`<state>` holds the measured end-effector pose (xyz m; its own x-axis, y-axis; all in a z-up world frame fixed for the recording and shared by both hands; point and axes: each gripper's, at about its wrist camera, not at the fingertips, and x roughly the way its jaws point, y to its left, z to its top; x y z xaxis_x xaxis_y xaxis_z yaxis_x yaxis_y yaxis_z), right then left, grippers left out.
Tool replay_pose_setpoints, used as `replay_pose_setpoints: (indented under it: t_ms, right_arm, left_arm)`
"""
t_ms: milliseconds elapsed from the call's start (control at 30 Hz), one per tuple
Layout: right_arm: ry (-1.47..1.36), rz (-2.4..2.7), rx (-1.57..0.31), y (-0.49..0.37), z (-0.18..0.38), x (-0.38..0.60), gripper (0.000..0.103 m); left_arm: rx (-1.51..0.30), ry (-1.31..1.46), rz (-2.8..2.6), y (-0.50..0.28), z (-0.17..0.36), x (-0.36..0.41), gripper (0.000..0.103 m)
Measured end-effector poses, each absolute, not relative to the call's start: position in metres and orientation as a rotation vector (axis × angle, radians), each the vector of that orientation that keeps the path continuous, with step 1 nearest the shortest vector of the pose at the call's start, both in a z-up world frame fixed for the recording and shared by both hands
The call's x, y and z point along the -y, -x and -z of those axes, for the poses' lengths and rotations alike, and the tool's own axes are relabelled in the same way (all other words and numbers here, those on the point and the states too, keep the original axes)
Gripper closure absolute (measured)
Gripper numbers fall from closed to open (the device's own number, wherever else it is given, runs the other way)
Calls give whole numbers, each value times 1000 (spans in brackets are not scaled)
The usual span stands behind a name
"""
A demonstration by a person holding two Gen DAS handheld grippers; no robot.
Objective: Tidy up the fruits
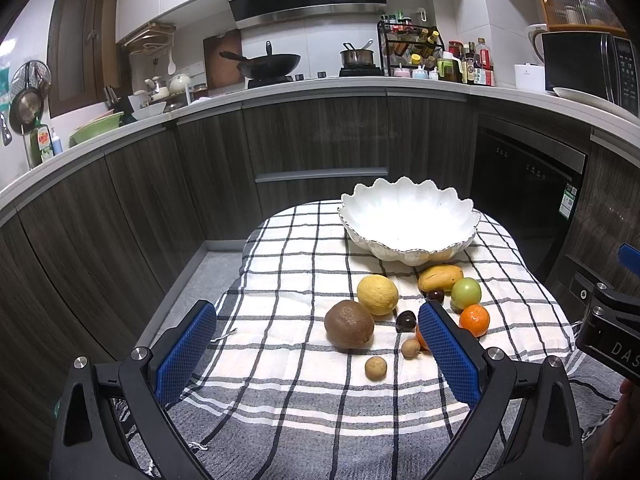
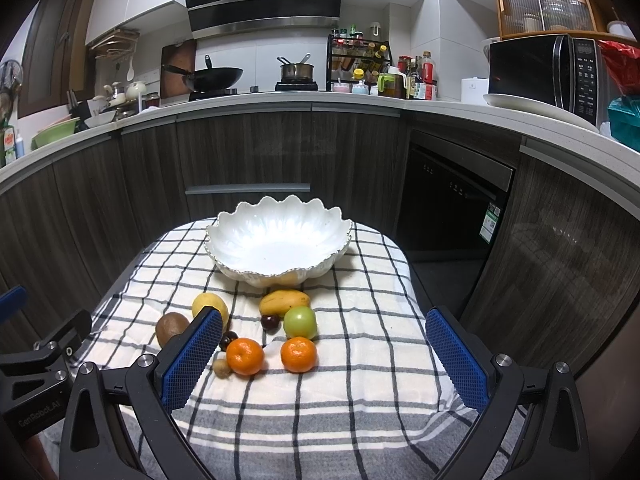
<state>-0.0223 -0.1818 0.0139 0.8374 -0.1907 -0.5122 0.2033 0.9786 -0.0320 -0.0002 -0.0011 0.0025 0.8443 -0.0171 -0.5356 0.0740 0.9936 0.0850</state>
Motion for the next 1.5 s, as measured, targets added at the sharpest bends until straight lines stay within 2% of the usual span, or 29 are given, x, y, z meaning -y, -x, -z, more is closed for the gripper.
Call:
replay_pose_setpoints:
  t_ms: [967,1500]
  right_arm:
    - [-23,213,-545,18,-10,184,0]
    - [-19,188,-621,-13,10,182,0]
  left_arm:
    - [-570,-121,66,-5,5,6,0]
    - [-637,-132,94,-34,27,9,0]
